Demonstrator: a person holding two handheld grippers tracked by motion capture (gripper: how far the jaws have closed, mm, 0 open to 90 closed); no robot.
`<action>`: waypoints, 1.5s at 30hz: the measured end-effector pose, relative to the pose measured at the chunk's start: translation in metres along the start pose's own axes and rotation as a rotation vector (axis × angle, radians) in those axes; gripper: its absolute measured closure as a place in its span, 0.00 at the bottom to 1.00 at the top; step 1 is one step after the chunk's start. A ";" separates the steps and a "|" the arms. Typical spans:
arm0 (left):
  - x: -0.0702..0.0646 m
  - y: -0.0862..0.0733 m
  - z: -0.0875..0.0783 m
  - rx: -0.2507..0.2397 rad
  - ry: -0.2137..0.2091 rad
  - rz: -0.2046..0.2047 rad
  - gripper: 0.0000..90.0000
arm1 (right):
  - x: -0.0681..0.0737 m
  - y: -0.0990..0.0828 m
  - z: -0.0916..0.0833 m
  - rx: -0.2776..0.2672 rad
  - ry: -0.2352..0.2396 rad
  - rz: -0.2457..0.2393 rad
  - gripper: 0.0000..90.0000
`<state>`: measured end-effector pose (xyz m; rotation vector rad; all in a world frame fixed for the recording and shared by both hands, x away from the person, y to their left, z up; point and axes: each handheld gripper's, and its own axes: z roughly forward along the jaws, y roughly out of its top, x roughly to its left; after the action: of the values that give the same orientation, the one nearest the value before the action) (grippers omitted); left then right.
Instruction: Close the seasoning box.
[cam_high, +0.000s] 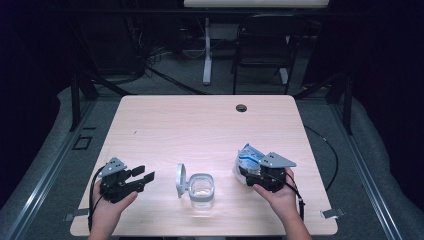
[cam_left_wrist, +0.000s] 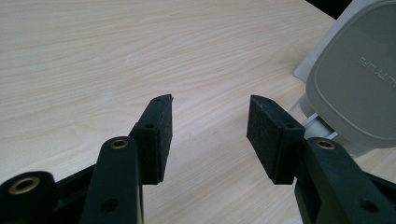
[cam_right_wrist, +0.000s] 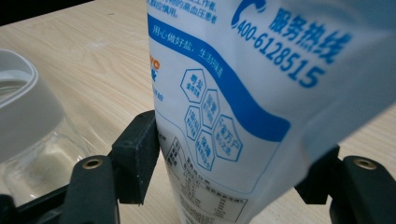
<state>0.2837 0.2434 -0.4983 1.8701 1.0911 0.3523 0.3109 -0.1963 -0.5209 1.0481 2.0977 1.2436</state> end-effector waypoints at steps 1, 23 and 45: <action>0.000 0.000 0.000 0.001 0.000 0.000 0.57 | 0.001 0.000 0.000 0.006 -0.004 -0.009 0.37; 0.002 -0.001 0.001 0.006 0.002 -0.003 0.57 | 0.002 -0.007 0.006 -0.002 -0.013 -0.002 0.37; 0.002 -0.001 0.001 0.008 0.005 -0.006 0.57 | 0.000 -0.019 0.013 -0.007 -0.012 0.012 0.37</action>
<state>0.2847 0.2448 -0.5000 1.8735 1.1034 0.3498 0.3132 -0.1950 -0.5438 1.0643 2.0793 1.2469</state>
